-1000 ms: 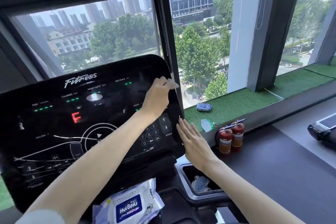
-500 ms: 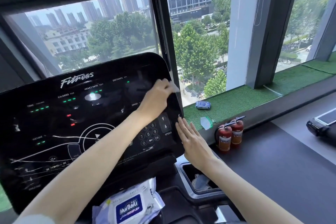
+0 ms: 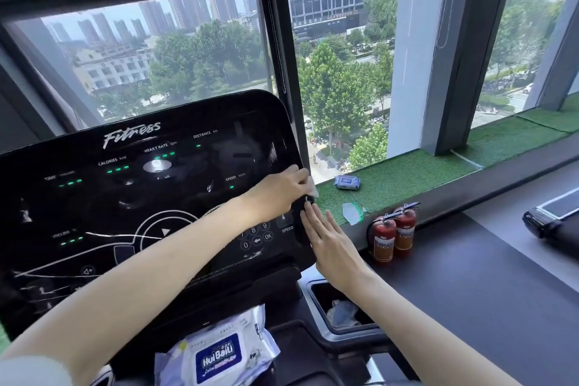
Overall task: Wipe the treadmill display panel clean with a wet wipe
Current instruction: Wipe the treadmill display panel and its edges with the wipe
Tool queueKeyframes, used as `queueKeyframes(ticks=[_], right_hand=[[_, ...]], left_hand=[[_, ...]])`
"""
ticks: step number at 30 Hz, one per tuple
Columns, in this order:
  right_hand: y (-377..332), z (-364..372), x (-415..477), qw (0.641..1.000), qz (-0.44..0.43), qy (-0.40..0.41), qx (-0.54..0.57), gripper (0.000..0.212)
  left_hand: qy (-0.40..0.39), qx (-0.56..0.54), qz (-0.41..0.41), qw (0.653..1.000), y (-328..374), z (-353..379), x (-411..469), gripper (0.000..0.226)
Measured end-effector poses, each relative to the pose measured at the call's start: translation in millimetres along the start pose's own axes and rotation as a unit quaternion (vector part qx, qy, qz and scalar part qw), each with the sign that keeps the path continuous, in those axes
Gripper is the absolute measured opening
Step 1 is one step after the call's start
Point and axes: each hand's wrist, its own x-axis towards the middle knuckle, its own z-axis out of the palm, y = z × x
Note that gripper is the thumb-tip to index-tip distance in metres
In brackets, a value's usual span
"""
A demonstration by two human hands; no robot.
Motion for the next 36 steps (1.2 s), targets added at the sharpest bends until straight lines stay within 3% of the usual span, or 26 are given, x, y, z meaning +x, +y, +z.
queueKeyframes(ticks=[1,4,5,8,9,13,14,17,18,21,22,25,26,29,30,33,34,36], right_hand=[[-0.5,-0.4,0.3,1.000,0.002,-0.001,0.000,0.082],[-2.0,-0.5,-0.9,1.000,0.008,-0.002,-0.001,0.083],[-2.0,-0.6,-1.1,1.000,0.006,-0.002,-0.002,0.083],[-0.4,-4.2,-1.6,1.000,-0.007,0.002,-0.001,0.082],[0.3,-5.7,-2.7,1.000,-0.010,0.005,-0.002,0.083],[-0.1,-4.9,-13.5,1.000,-0.010,-0.007,0.000,0.091],[-0.8,-2.8,-15.8,1.000,-0.012,-0.014,0.001,0.091],[-0.9,3.0,-19.1,1.000,-0.020,-0.020,0.007,0.088],[-0.6,3.7,-19.5,0.999,-0.023,-0.022,0.012,0.088],[0.3,6.3,-20.2,0.999,-0.023,-0.032,0.016,0.089],[-0.2,7.4,-20.3,0.999,-0.022,-0.035,0.018,0.090],[-1.6,7.3,-18.7,0.999,-0.022,-0.042,0.024,0.090],[-1.2,7.2,-18.7,0.999,-0.019,-0.043,0.024,0.090],[-1.4,6.9,-19.0,0.998,-0.017,-0.049,0.024,0.091],[-1.7,7.1,-18.7,0.998,-0.018,-0.048,0.024,0.091],[-0.7,8.0,-17.2,0.998,-0.018,-0.038,0.036,0.089],[0.3,8.1,-17.1,0.998,-0.020,-0.038,0.044,0.089],[2.0,7.1,-18.3,0.997,-0.021,-0.048,0.050,0.089]], left_hand=[[0.010,-0.006,-0.022,1.000,-4.4,-1.6,1.5,0.051],[0.150,-0.049,-0.174,0.972,-15.3,-6.8,9.0,0.051],[0.149,-0.048,-0.174,0.972,-11.5,-6.0,8.8,0.050],[0.022,-0.015,-0.023,0.999,7.4,6.7,-2.8,0.046],[0.022,-0.023,-0.019,0.999,7.6,4.5,-3.5,0.045],[0.199,-0.080,-0.208,0.954,-4.2,-0.5,6.2,0.037],[0.191,-0.066,-0.193,0.960,0.5,3.0,4.0,0.036],[0.063,-0.009,-0.045,0.997,16.2,17.1,-12.5,0.037],[0.063,-0.008,-0.061,0.996,13.3,16.8,-13.1,0.036],[0.181,-0.071,-0.190,0.962,9.4,15.3,-8.9,0.033],[0.172,-0.072,-0.190,0.964,14.6,15.8,-8.2,0.036],[0.039,-0.034,-0.045,0.998,30.2,28.8,-17.3,0.042],[0.039,-0.025,-0.047,0.998,28.1,26.9,-17.1,0.043],[0.186,-0.080,-0.209,0.957,14.1,23.2,-9.1,0.039],[0.198,-0.082,-0.224,0.951,14.7,23.2,-8.2,0.037],[0.050,-0.039,-0.050,0.997,26.9,32.6,-15.6,0.034],[0.031,-0.031,-0.032,0.999,28.2,30.9,-17.1,0.033],[0.113,-0.057,-0.113,0.986,19.6,29.7,-8.5,0.037]])
